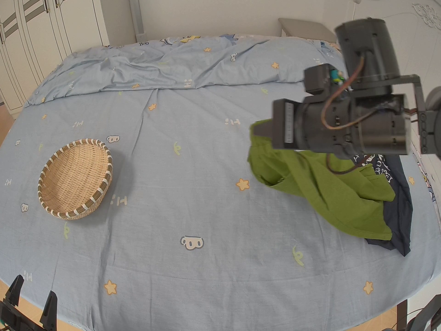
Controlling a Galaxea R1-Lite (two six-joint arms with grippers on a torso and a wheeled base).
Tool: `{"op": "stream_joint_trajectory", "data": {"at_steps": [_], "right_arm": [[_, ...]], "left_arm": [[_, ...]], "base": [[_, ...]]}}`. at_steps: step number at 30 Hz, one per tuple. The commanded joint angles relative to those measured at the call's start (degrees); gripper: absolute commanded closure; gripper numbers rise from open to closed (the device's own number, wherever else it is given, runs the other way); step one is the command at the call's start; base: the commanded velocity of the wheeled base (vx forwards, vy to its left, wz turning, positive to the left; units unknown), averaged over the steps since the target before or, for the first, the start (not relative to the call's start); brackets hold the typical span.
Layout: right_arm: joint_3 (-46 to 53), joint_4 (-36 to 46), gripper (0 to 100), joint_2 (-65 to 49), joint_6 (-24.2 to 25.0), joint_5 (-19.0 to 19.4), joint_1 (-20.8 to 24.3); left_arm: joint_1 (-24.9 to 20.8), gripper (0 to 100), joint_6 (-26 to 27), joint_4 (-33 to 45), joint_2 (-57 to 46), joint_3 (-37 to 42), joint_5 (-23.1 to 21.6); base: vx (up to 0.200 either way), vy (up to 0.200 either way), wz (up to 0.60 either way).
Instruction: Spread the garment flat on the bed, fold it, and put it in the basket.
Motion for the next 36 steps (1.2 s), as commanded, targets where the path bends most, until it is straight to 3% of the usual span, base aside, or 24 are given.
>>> {"op": "stream_joint_trajectory", "data": {"at_steps": [1, 6, 15, 16, 27, 31, 33, 36], "right_arm": [[-11.3, -0.3, 100, 14.8, 1.1, -3.0, 10.1], [-12.2, -1.1, 100, 17.8, 3.0, -3.3, 12.4], [-12.0, -0.2, 100, 18.4, 4.9, -2.8, 12.2], [-12.0, -0.3, 0, 18.9, 5.0, -3.0, 12.3], [-9.8, 3.9, 0, 20.0, 3.2, -2.6, 11.8], [-5.8, 3.5, 0, 14.1, 3.5, -2.5, 8.2], [0.8, 2.7, 0, 6.2, 3.6, -1.7, 4.2], [9.9, 1.1, 0, -4.0, 4.9, 2.3, -2.3]], "left_arm": [[0.0, 0, 0.0, 0.0, -0.9, 1.0, 0.0], [0.0, 0, 0.0, 0.0, -0.9, 1.0, 0.0], [0.0, 0, 0.0, 0.0, -0.9, 1.0, 0.0], [0.0, 0, 0.0, 0.0, -0.9, 1.0, 0.0], [0.0, 0, 0.0, 0.0, -0.9, 1.0, 0.0], [0.0, 0, 0.0, 0.0, -0.9, 1.0, 0.0], [0.0, 0, 0.1, 0.0, -0.9, 1.0, -0.1], [0.0, 0, 0.2, 0.0, -0.9, 1.0, -0.5]], "base": [[0.0, 0.0, 0.0], [0.0, 0.0, 0.0], [0.0, 0.0, 0.0], [0.0, 0.0, 0.0], [0.0, 0.0, 0.0], [0.0, 0.0, 0.0], [0.0, 0.0, 0.0], [0.0, 0.0, 0.0]]}}
